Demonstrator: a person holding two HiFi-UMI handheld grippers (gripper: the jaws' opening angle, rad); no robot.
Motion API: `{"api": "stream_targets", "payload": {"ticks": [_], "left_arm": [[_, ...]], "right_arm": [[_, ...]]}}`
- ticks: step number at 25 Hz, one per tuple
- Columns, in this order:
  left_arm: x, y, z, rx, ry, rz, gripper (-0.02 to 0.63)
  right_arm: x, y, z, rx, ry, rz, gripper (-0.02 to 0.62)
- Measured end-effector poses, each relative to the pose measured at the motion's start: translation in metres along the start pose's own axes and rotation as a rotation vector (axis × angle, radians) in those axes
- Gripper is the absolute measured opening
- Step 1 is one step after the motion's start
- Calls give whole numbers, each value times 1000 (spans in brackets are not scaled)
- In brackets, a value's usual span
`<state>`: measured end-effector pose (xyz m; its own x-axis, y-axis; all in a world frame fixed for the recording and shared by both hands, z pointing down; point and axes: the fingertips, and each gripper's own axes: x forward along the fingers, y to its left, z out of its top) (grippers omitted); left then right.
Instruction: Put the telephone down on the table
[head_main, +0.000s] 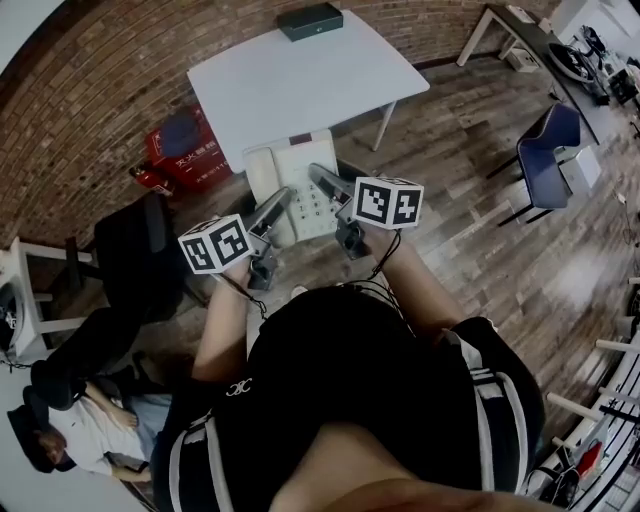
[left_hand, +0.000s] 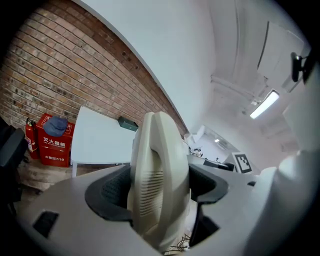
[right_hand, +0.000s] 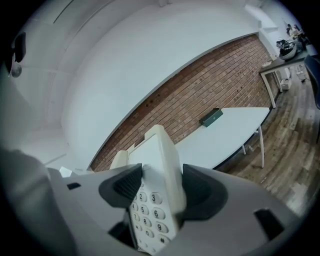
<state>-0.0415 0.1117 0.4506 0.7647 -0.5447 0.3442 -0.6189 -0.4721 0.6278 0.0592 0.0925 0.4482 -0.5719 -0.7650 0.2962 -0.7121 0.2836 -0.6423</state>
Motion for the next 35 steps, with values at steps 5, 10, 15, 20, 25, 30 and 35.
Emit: {"api": "stream_targets", "payload": {"ticks": [5, 10, 15, 20, 25, 30, 35], "left_arm": [[-3, 2, 5, 3, 0, 4, 357], [-8, -2, 3, 9, 0, 4, 357], [-21, 13, 14, 29, -2, 1, 357], [-33, 25, 23, 44, -3, -20, 357], [-40, 29, 26, 60, -3, -32, 357], [-44, 29, 24, 59, 2, -45, 356], [-43, 35, 30, 63, -12, -41, 356]], "right_arm": [[3, 1, 1, 7, -8, -7, 229], [-2, 6, 0, 15, -26, -6, 229], [10, 21, 0, 10, -57, -18, 229], [23, 35, -3, 4, -75, -25, 229], [25, 43, -7, 6, -98, -31, 229], [25, 46, -11, 3, -100, -36, 229], [33, 46, -8, 8, -105, -28, 229]]}}
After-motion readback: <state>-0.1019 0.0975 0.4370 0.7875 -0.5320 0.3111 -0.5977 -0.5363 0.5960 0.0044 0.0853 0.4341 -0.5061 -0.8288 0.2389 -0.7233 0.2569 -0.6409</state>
